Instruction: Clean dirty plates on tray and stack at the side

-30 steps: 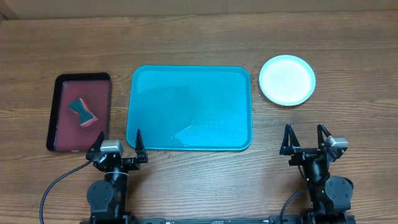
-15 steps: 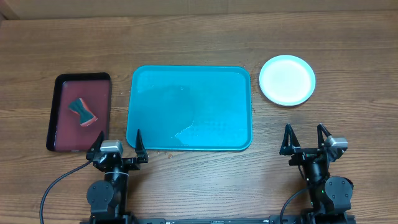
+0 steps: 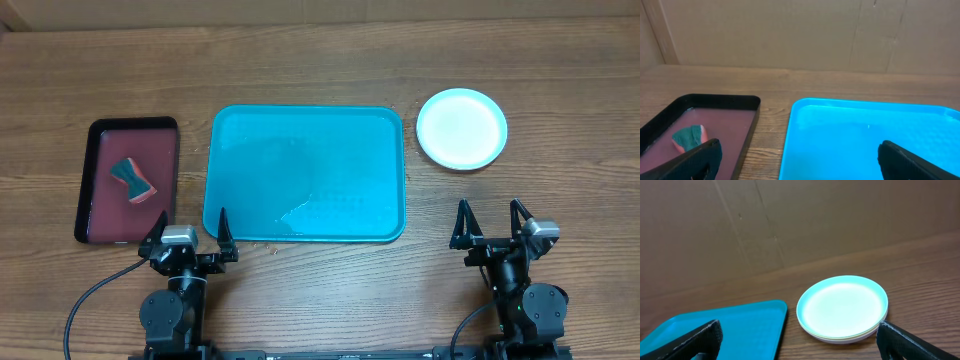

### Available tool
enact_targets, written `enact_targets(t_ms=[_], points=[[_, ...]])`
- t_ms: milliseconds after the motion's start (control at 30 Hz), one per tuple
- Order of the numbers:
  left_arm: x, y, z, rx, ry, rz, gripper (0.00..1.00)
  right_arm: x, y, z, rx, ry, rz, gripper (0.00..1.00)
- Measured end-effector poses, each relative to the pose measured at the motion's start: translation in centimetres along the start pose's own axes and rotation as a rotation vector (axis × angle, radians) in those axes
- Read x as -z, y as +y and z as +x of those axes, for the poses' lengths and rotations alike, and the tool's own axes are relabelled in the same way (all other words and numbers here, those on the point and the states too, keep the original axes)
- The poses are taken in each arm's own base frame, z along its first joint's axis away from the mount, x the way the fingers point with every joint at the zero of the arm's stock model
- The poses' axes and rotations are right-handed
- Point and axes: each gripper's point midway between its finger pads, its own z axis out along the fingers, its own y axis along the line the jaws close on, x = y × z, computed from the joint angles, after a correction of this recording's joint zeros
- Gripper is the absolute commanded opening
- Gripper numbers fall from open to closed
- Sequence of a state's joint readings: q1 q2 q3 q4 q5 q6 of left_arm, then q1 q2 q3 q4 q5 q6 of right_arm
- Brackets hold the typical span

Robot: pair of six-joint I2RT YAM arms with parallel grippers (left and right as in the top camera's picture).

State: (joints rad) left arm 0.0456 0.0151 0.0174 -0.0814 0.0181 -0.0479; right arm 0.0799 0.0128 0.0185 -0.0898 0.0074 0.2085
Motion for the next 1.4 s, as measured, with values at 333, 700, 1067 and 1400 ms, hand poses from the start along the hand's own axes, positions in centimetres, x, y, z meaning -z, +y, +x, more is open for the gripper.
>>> enact_targets(t_ms=[333, 700, 1067, 1400], points=[[0.00, 0.00, 0.00, 0.000, 0.000, 0.000, 1.00, 0.00, 0.06, 0.03, 0.106, 0.001, -0.003, 1.00], [0.00, 0.00, 0.00, 0.000, 0.000, 0.000, 1.00, 0.00, 0.06, 0.03, 0.304, 0.001, -0.004, 1.00], [0.00, 0.00, 0.00, 0.000, 0.000, 0.000, 1.00, 0.00, 0.07, 0.04, 0.333, 0.001, -0.004, 1.00], [0.00, 0.00, 0.00, 0.000, 0.000, 0.000, 1.00, 0.00, 0.07, 0.04, 0.337, 0.001, -0.004, 1.00]])
